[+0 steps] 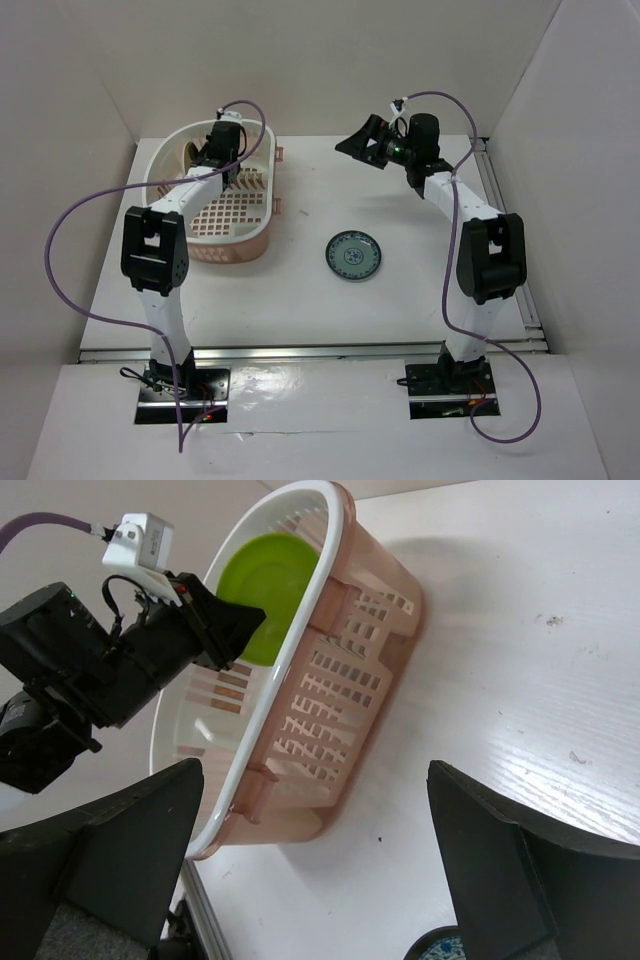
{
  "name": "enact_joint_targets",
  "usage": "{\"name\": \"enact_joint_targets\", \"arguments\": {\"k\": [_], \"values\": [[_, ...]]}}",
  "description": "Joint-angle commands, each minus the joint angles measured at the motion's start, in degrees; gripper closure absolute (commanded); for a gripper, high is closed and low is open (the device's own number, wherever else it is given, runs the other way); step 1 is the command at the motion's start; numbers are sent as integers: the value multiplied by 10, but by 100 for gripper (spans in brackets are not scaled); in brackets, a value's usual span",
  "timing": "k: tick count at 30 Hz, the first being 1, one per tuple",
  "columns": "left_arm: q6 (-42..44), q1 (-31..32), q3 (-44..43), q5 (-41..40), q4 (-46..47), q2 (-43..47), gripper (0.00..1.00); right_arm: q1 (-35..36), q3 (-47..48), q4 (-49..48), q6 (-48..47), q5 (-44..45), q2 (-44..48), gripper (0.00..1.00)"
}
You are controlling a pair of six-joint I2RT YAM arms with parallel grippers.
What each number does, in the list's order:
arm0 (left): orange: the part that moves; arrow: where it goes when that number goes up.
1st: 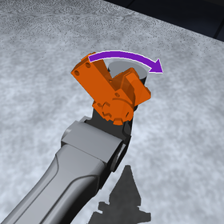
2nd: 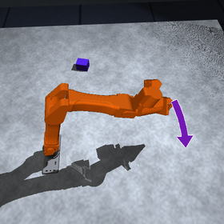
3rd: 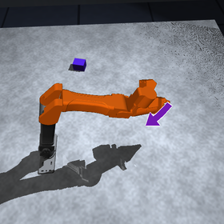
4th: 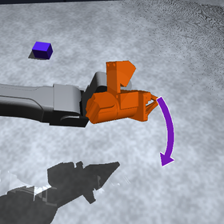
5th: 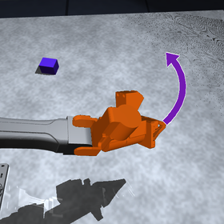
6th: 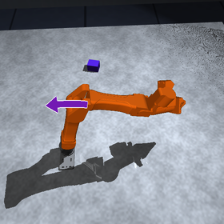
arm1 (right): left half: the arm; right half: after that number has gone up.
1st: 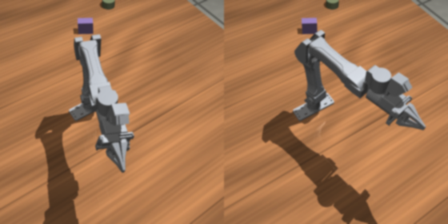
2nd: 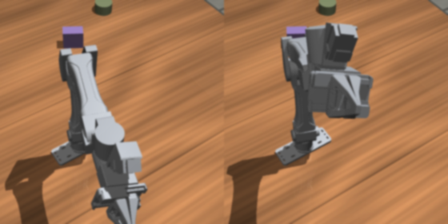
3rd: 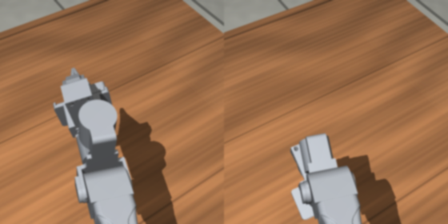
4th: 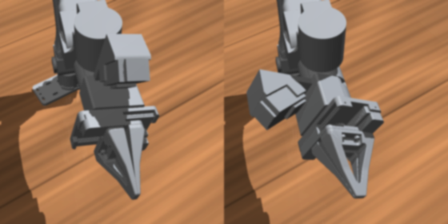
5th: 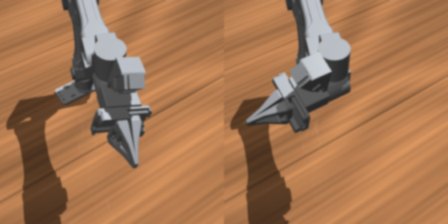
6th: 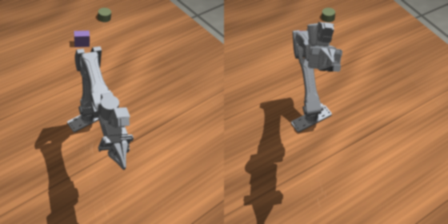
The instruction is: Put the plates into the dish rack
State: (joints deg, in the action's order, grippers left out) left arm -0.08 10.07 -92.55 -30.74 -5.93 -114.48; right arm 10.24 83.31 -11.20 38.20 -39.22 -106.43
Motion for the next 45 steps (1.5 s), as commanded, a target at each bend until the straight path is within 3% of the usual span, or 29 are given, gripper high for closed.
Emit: {"name": "enact_joint_targets", "arguments": {"k": [1,12,22,31,38,45], "values": [[3,1,-5,-10,32,-7,100,-3,31,-21,8,-10,-8,0],[-15,-4,-17,2,7,-29,96,-3,31,-26,8,-16,-8,0],[-21,-9,-27,17,2,-29,62,-3,31,-21,8,-16,-13,0],[-21,-9,-46,10,2,-22,15,-3,31,-9,3,-16,-24,0],[-44,-9,-76,131,-36,41,4,-3,36,73,-61,48,-45,0],[-113,-9,-95,280,-83,111,1,-47,-52,104,-88,120,-12,0]]}}
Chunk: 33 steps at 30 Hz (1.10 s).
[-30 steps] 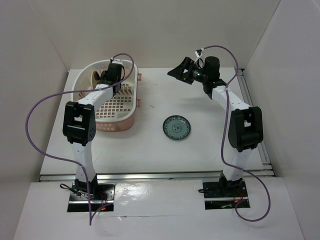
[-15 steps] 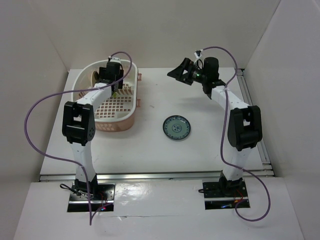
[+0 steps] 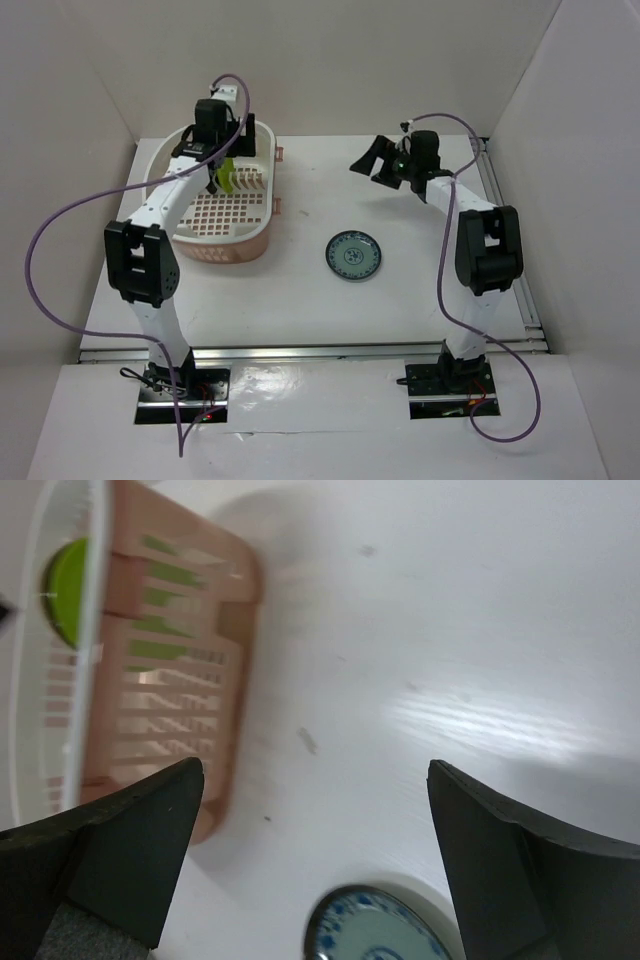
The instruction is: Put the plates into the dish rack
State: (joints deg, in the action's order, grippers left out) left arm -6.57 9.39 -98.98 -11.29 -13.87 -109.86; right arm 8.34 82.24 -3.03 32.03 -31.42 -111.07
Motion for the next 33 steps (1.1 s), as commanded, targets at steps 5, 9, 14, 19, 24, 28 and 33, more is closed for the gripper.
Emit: {"name": "enact_joint_targets", "arguments": {"k": [5,9,14,19,24,28,33], "values": [[-138,-2,-41,210,-31,117,1,-36,-166,22,-40,68,115,0],[-179,-2,-53,289,-37,129,0,-36,-253,9,-35,57,143,2],[-203,-2,-72,346,-37,134,0,-18,-324,4,-35,68,161,9],[-215,-2,-72,377,-37,134,0,-12,-353,-1,-23,84,154,19],[-215,-2,-58,388,-26,142,0,-12,-373,-10,-12,89,144,47],[-215,-2,-44,393,-20,155,0,-12,-380,-15,-12,89,133,58],[-215,-2,-33,393,-20,160,0,-12,-400,-35,-7,79,127,63]]}}
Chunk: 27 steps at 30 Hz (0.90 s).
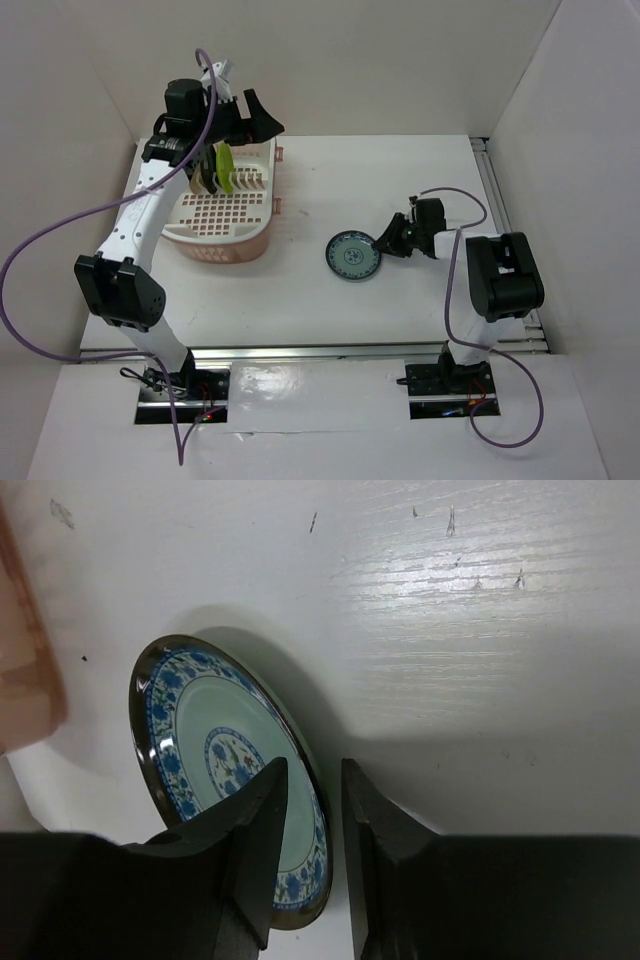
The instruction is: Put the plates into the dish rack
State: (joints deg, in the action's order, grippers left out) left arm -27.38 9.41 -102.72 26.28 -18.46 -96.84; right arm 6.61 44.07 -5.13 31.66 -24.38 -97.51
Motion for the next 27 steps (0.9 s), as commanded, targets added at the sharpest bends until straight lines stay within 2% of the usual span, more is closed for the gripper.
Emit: {"name": "enact_joint_targets", "arguments": {"k": [1,4,5,7,9,16,24,27], "values": [[-7,-3,4,18,32,30,0,5,-18,-14,-3,8,-14,64],[-7,-3,15,18,32,35,0,5,-23,-14,-3,8,-24,74],[-7,-3,16,18,37,35,0,5,-23,-14,-3,8,-24,83],[-7,-3,16,18,37,35,0,5,-23,-14,2,8,-30,89],[-7,-3,21,18,37,35,0,5,-17,-14,2,8,-36,100],[-12,-3,26,23,48,30,0,5,57,12,31,8,0,100],[-23,4,26,24,60,-2,0,20,226,53,15,9,57,100],[-23,17,26,18,60,-18,0,34,259,53,15,9,71,100]]}}
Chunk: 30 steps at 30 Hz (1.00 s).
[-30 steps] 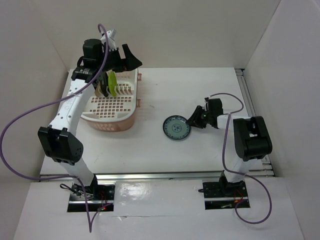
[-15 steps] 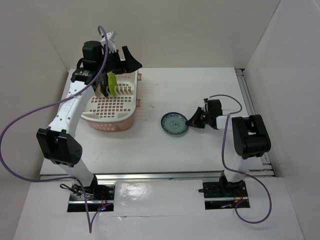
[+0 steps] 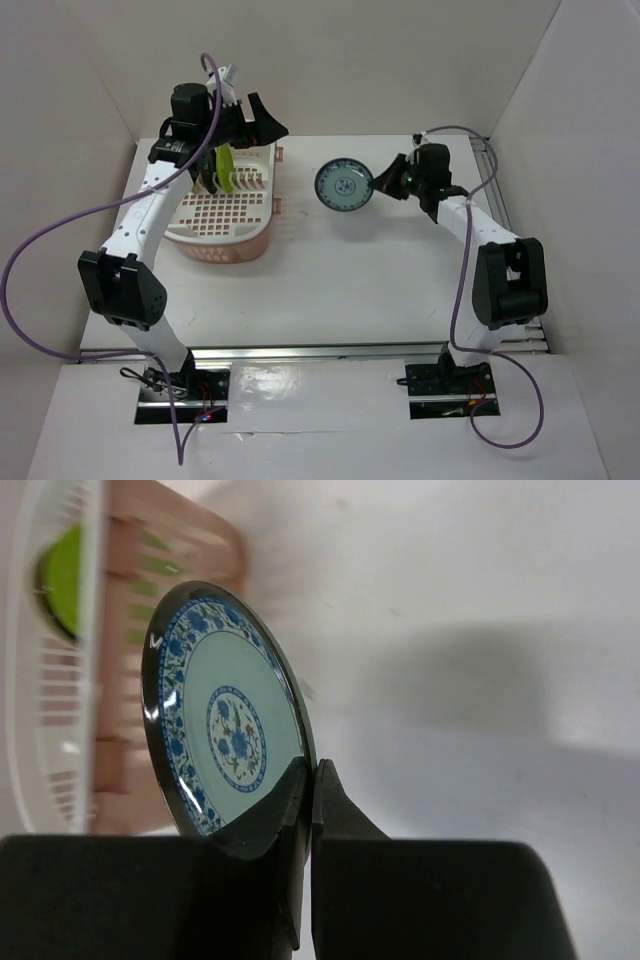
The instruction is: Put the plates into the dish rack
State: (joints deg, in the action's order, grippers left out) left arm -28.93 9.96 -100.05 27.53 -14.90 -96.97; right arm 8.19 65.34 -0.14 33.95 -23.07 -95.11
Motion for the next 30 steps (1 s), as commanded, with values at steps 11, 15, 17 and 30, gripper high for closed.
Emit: {"name": "enact_joint_targets", "arguments": {"k": [11,15,17,30], "values": [[-3,27,-11,11,29,-66,2,29,84,-77,3,-86,64,100],[-3,38,-16,30,35,-79,5,35,97,-91,8,-91,53,100],[-8,38,-22,35,35,-79,5,40,103,-96,8,-91,53,100],[-19,44,-16,61,51,-90,87,46,129,-114,19,-96,28,100]]}}
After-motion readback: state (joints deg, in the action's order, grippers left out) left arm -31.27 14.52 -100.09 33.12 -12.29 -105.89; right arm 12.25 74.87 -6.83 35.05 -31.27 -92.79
